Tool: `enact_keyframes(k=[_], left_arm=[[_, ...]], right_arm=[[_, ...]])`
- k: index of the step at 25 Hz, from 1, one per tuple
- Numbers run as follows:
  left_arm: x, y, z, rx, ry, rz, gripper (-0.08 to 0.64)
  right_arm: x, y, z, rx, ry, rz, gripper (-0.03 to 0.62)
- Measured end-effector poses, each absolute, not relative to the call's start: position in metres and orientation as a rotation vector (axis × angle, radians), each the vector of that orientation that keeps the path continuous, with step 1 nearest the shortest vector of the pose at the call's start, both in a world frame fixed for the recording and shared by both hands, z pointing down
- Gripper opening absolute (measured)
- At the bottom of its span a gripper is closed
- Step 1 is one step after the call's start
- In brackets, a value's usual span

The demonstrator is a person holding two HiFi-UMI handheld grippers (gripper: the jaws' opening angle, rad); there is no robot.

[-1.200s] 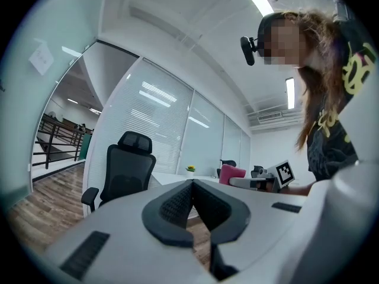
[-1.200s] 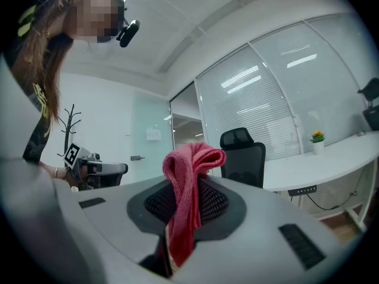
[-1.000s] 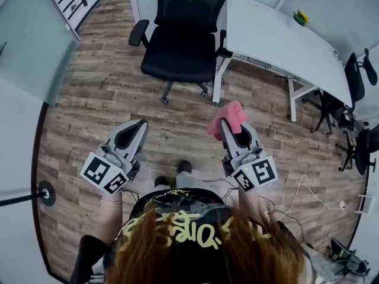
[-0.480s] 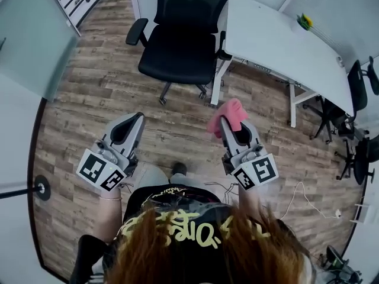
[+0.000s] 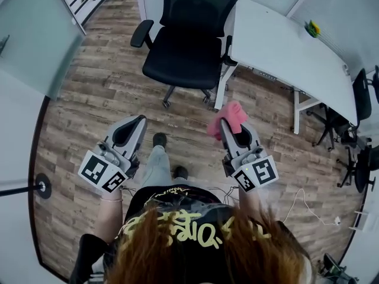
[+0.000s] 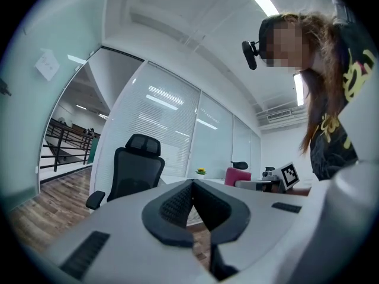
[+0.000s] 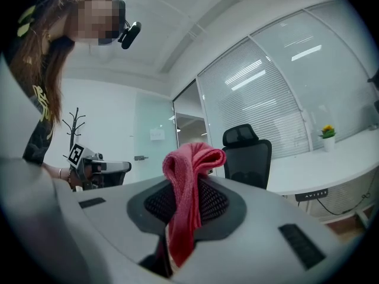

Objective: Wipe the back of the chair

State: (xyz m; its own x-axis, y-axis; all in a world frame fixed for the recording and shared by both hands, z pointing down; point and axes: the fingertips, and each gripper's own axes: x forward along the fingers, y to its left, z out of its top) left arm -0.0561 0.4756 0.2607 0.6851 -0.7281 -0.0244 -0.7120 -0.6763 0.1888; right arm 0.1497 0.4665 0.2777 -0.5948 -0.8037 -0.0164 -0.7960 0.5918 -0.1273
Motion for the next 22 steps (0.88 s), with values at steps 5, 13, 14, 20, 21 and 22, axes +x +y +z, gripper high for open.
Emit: enact_keyframes(k=[5,13,14,20,21,22], left_arm=[[-0.045,0.446,0.269,2.761,-1.082,-0.123,-0.008],[-0.061,0.368,0.270,2.790,-1.000,-0.105,-0.008],[-0.062,0.355,0.268,2.793,-0.990,-0.112,-0.008],[-0.074,0.283,0.257,2.840,-0.921,-0.136,-0.008],[-0.077,0.272,0.257,2.841,-0.910,-0.135,-0.008],[-0.081,0.262,0.258,2.840,-0.899,-0.133,-0.008]], right_arm=[[0.155,0.446,0.282,-1.437,2.720,-0.159,0.067],[0.141,0.380,0.284,-1.523,2.676,-0.176,0.067],[0.138,0.370,0.282,-1.528,2.675,-0.172,0.067],[0.117,0.304,0.274,-1.561,2.659,-0.150,0.067],[0.112,0.293,0.273,-1.566,2.652,-0.149,0.067],[0.108,0.283,0.271,-1.570,2.644,-0.148,0.067]])
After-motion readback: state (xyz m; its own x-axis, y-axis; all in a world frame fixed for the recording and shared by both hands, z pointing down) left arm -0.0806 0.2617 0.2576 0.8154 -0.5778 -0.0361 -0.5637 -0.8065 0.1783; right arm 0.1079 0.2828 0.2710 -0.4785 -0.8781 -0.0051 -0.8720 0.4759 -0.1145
